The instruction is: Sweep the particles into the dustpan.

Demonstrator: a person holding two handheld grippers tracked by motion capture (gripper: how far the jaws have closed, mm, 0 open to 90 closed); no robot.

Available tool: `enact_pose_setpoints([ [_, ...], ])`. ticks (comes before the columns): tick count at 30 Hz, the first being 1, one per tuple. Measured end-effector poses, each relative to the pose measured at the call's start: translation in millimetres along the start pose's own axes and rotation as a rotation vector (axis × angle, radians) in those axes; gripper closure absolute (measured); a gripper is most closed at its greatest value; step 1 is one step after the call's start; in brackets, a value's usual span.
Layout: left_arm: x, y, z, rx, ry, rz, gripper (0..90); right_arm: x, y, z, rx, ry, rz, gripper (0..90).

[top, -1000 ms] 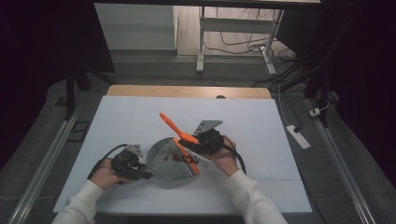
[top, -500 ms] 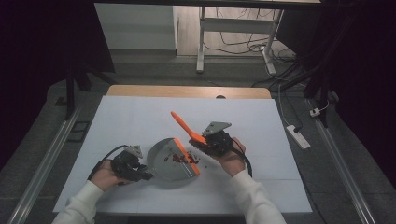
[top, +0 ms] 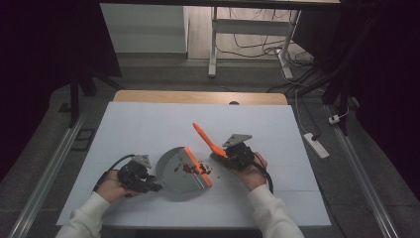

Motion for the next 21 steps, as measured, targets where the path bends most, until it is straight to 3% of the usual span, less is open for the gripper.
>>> enact_pose_setpoints([
  [12, 1.0, 1.4, -0.8, -0.001, -0.001, -0.002, 62.0, -5.7, -8.5, 4.8, -0.005, 0.032, 0.005, 70.0],
  [21, -0.1, 2.4, -0.4, -0.005, -0.003, -0.003, 62.0, -11.7, -23.3, 14.5, 0.034, 0.040, 0.018, 70.0],
])
Point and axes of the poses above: each handheld gripper's, and its own axes: x roughly backward along the jaws, z roughly out of its top, y roughly to its right, the point moved 7 cm from there along -x, roughly forward along the jaws, and after that the axes turned 13 degrees about x, right-handed, at the moved point
